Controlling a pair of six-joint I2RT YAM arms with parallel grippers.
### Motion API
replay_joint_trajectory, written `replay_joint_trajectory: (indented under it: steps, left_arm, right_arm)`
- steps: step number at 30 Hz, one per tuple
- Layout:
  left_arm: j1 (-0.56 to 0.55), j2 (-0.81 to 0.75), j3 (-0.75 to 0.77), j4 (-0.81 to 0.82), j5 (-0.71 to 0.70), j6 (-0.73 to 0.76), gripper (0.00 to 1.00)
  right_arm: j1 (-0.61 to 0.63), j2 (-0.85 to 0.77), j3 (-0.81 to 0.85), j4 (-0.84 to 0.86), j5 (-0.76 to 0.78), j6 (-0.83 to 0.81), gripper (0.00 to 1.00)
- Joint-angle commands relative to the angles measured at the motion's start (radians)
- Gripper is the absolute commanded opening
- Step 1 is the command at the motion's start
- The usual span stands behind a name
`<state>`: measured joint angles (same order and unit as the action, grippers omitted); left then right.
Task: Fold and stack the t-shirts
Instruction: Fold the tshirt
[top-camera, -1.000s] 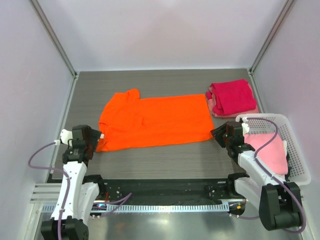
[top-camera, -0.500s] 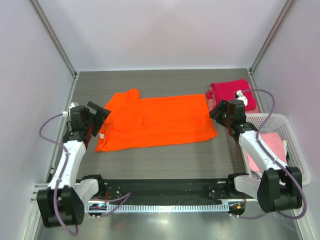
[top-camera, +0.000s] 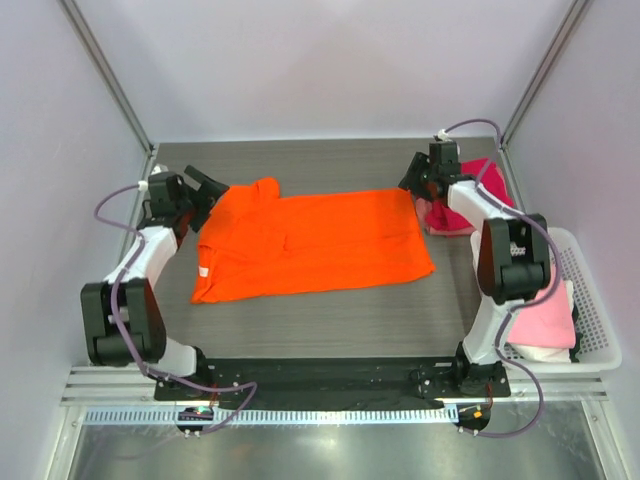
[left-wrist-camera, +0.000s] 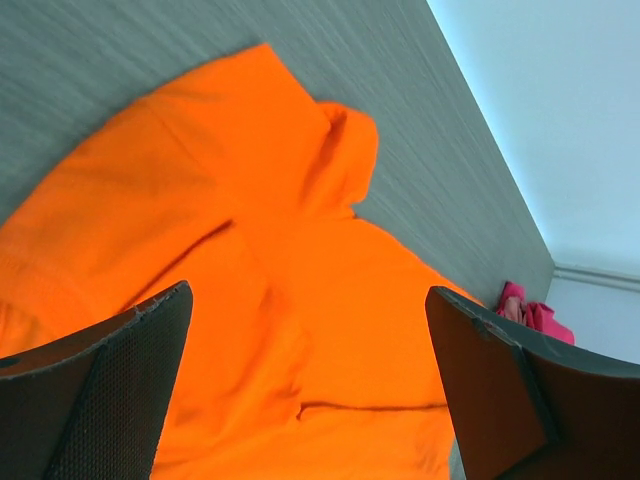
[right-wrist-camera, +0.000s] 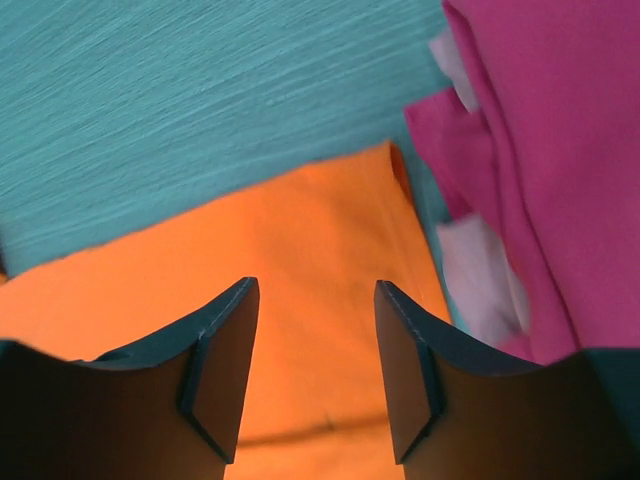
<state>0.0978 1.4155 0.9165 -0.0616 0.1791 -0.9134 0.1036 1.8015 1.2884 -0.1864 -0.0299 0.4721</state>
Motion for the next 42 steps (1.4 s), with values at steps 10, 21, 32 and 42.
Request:
replay_joint_trajectory:
  steps: [10,21,32,42]
  left_arm:
    - [-0.02,0.339,0.266,0.163,-0.039,-0.09,1.0]
    - [-0.01,0.6,0.518,-0.024,-0.081,0.097,0.99]
    - [-0.01,0.78,0.731,-0.149,-0.038,0.326,0.96]
    - [-0.018,0.829,0.757,-0.149,0.02,0.334,0.88]
  right_arm:
    - [0.011,0.239,0.221,-0.036,0.025,-0.04,0.62]
    - [0.044,0.348,0.265,0.022,0.182,-0.075,0.62]
    - [0.042,0.417,0.352,-0.007,0.231,-0.087,0.6]
    - [0.042,0.433,0.339,-0.018,0.2,-0.099,0.56]
